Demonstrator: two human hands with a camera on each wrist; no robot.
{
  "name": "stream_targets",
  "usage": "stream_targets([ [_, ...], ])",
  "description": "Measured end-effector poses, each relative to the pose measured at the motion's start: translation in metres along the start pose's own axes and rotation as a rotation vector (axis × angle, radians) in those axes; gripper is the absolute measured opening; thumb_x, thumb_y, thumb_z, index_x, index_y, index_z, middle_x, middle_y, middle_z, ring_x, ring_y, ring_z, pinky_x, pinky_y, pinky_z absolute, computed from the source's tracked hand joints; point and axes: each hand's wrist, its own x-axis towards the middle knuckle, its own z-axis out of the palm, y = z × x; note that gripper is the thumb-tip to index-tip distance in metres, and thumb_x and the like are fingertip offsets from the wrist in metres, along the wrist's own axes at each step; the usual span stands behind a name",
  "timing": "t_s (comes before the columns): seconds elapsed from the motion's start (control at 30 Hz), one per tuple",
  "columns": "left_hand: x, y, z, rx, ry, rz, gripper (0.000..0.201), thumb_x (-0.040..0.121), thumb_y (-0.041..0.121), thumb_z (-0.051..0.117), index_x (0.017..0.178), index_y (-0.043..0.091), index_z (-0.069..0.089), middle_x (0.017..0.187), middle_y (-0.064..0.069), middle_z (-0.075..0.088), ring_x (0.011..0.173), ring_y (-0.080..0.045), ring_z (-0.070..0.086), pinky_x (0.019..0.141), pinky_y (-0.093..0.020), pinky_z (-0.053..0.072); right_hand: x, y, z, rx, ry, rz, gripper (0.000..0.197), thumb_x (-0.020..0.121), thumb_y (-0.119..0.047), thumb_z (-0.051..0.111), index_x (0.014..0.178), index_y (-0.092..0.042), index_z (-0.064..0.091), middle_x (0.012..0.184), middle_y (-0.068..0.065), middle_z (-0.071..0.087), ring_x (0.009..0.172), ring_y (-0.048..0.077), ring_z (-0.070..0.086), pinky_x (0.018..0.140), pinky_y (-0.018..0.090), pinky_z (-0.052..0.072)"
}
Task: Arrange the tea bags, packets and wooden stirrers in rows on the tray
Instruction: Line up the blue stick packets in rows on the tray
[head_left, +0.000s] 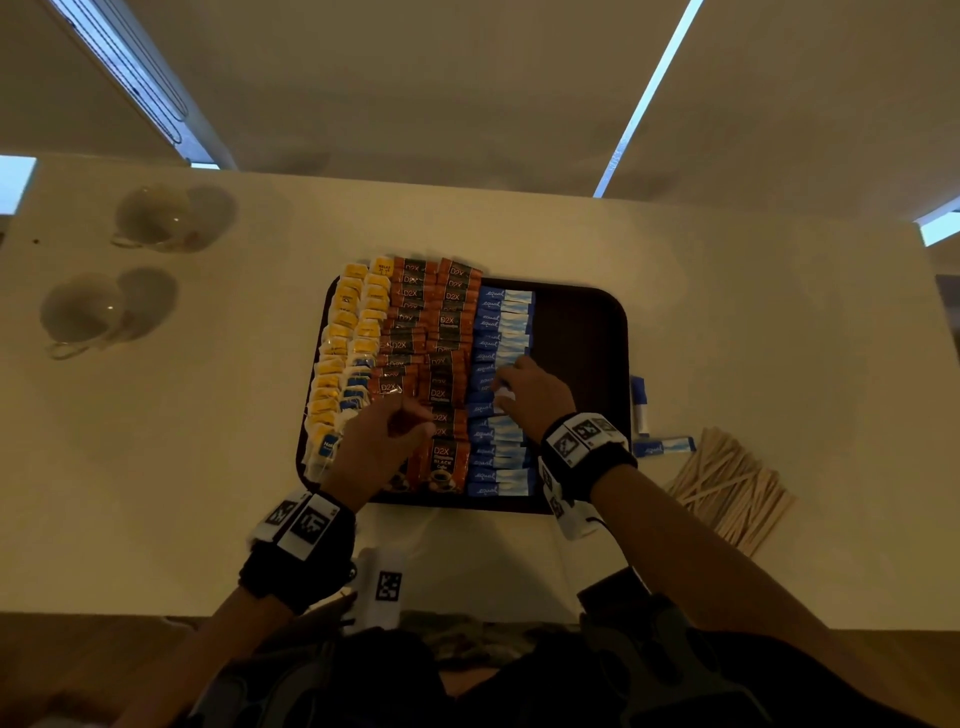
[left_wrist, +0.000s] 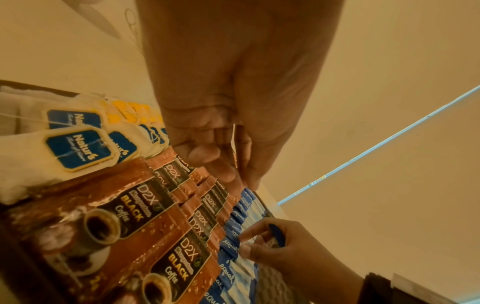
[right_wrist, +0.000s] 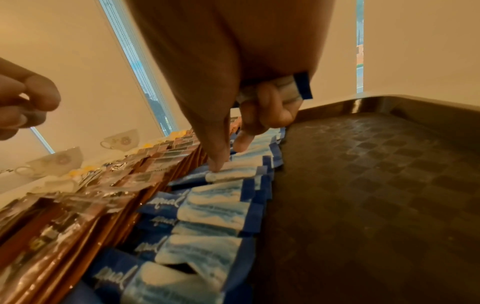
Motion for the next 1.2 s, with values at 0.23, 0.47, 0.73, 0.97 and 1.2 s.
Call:
stream_targets([
  [0.23,-0.002,0.000,-0.001,0.011,-0.002,-0.003,0.010,0.084,0.016,0.067,0.092,0.017,0.063,0.093,0.004,0.065,0.088,-0.008,0.061,0.072,-0.014,0.044,0.009,-0.004,0.005,-0.033,-0.019,0.021,0.016,0.093,-0.017,0.050,0.106,-0.010,0.055,0.112,0.009,0.048,0.087,0.028,0.058,0.071,0.034,0.045],
  [0.47,-0.002,-0.001,-0.002,0.029,0.002,-0.005,0.010,0.084,0.019,0.067,0.094,0.017,0.064,0.095,0.003,0.066,0.089,-0.007,0.062,0.070,-0.011,0.043,0.013,-0.005,0.007,-0.106,-0.019,0.010,0.021,0.098,-0.020,0.041,0.106,-0.006,0.055,0.113,0.011,0.050,0.086,0.028,0.058,0.070,0.035,0.044],
  [0.73,-0.004,0.002,-0.001,0.017,0.014,-0.010,0.006,0.085,0.019,0.066,0.091,0.016,0.065,0.092,0.003,0.067,0.086,-0.007,0.063,0.068,-0.010,0.043,0.008,-0.008,0.006,-0.174,-0.005,-0.017,0.027,0.101,-0.024,0.036,0.111,-0.006,0.054,0.117,0.008,0.052,0.089,0.025,0.059,0.068,0.029,0.041],
  [0.97,-0.001,0.021,-0.001,-0.005,0.017,0.100,0.024,0.085,0.018,0.066,0.107,0.022,0.058,0.099,0.010,0.059,0.086,-0.002,0.057,0.073,-0.013,0.047,-0.013,-0.019,-0.044,0.437,-0.288,0.075,0.017,0.093,-0.013,0.056,0.100,0.000,0.063,0.097,0.006,0.063,0.086,0.013,0.056,0.077,0.025,0.040],
  [1.2,0.015,0.047,0.019,0.043,-0.167,0.182,0.007,0.085,0.013,0.065,0.091,0.015,0.069,0.085,0.005,0.065,0.072,-0.002,0.062,0.062,-0.011,0.047,-0.042,-0.029,-0.058,0.723,-0.526,0.095,0.008,0.092,-0.015,0.057,0.086,-0.016,0.060,0.068,-0.001,0.051,0.050,0.004,0.042,0.047,0.017,0.032],
])
